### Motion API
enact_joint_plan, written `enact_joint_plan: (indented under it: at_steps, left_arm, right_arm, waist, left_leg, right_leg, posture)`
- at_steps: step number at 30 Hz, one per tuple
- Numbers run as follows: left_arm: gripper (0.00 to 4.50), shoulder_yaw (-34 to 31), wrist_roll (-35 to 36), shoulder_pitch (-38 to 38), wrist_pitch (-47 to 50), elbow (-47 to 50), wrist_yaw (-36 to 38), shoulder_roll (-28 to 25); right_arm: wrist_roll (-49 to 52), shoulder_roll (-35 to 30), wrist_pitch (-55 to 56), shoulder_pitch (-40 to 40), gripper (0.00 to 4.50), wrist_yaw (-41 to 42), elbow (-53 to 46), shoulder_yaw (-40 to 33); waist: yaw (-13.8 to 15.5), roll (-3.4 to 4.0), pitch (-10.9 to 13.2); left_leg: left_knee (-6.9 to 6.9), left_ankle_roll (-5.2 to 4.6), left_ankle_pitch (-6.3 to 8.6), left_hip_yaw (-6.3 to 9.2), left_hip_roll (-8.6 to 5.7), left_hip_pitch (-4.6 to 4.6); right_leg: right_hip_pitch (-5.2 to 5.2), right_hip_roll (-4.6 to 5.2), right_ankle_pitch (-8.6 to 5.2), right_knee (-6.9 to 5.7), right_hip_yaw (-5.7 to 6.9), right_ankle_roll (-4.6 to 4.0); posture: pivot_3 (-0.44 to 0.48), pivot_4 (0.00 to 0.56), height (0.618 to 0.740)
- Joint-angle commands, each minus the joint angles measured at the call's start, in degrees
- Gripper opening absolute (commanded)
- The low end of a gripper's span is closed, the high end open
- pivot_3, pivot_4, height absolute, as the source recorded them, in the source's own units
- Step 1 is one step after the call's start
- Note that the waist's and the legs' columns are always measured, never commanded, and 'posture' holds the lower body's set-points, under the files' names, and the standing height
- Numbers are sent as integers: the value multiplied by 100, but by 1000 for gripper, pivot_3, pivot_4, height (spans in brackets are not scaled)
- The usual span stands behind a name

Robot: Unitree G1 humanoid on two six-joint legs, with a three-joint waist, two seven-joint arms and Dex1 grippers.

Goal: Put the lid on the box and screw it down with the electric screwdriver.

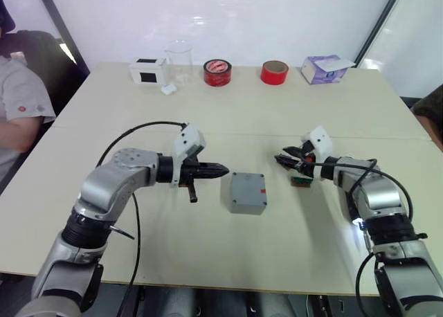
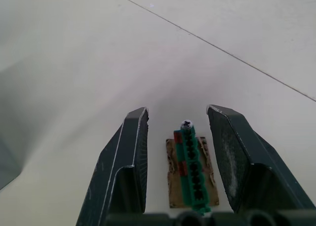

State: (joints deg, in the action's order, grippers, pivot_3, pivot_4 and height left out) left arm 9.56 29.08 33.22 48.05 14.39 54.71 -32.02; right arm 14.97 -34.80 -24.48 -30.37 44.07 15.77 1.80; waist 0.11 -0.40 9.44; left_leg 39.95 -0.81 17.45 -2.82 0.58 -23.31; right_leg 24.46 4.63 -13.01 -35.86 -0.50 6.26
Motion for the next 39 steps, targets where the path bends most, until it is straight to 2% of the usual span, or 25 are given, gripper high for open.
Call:
enact_joint_plan:
  at_steps: [1, 9, 12, 14, 15, 33, 36, 37, 39]
  left_arm:
    - [0, -136, 106, -6, -30, 224, -67, -15]
    - [0, -87, 86, -15, -114, 188, -147, 21]
    - [0, -73, 65, -13, -153, 149, -148, 30]
    - [0, -67, 44, -18, -181, 123, -145, 30]
    - [0, -67, 37, -20, -191, 114, -145, 30]
    - [0, -24, -25, -115, -328, 27, -165, -1]
    - [0, -7, -47, -125, -361, 0, -161, 11]
    - [0, 0, -54, -128, -369, -5, -162, 15]
    - [0, 12, -58, -129, -375, -9, -162, 24]
  right_arm:
    - [-51, 10, 175, -147, 1948, 41, 58, -128]
    - [-130, 79, 289, -232, 1948, 21, 306, -149]
    - [-159, 120, 329, -278, 1201, 15, 403, -155]
    - [-174, 147, 343, -301, 230, 16, 442, -153]
    - [-183, 160, 347, -311, 103, 17, 457, -149]
    - [-197, 117, 241, -312, 103, 181, 286, -224]
    - [-226, 89, 245, -310, 818, 152, 268, -233]
    - [-230, 84, 242, -315, 1323, 136, 265, -242]
    - [-227, 87, 217, -348, 2011, 95, 276, -263]
  waist:
    - [-2, 0, 0]
    - [-70, 0, 0]
    - [-85, 0, 0]
    - [-85, 0, 0]
    - [-84, 0, 0]
    - [-83, 0, 0]
    - [-83, 0, 0]
    - [-83, 0, 0]
    - [-83, 0, 0]
  left_leg:
    - [0, 0, 0, 0, 0, 0]
    - [0, 0, 0, 0, 0, 0]
    - [-1, 0, 0, 1, 1, 2]
    - [-1, 0, 0, 1, 1, 2]
    - [-1, 0, 0, 1, 1, 2]
    - [-1, 1, 0, 1, 2, 2]
    - [-1, 1, 0, 1, 2, 2]
    - [-1, 1, 0, 1, 2, 2]
    - [-1, 1, 0, 1, 1, 2]
  right_leg:
    - [0, 0, 0, 0, 0, 0]
    - [0, 0, 0, -1, 0, 0]
    - [0, -1, 0, -3, 0, 0]
    - [0, -1, 0, -4, 0, 0]
    - [0, -1, 0, -4, 0, 0]
    - [0, -1, 0, -4, 0, 0]
    - [0, -1, 0, -4, 0, 0]
    - [0, -1, 0, -4, 0, 0]
    - [0, -1, 0, -4, 0, 0]
  posture:
    - [0, 150, 740]
    - [0, 150, 740]
    - [0, 150, 740]
    - [0, 150, 740]
    - [0, 150, 740]
    - [0, 150, 740]
    - [0, 150, 740]
    - [0, 150, 740]
    - [0, 150, 740]
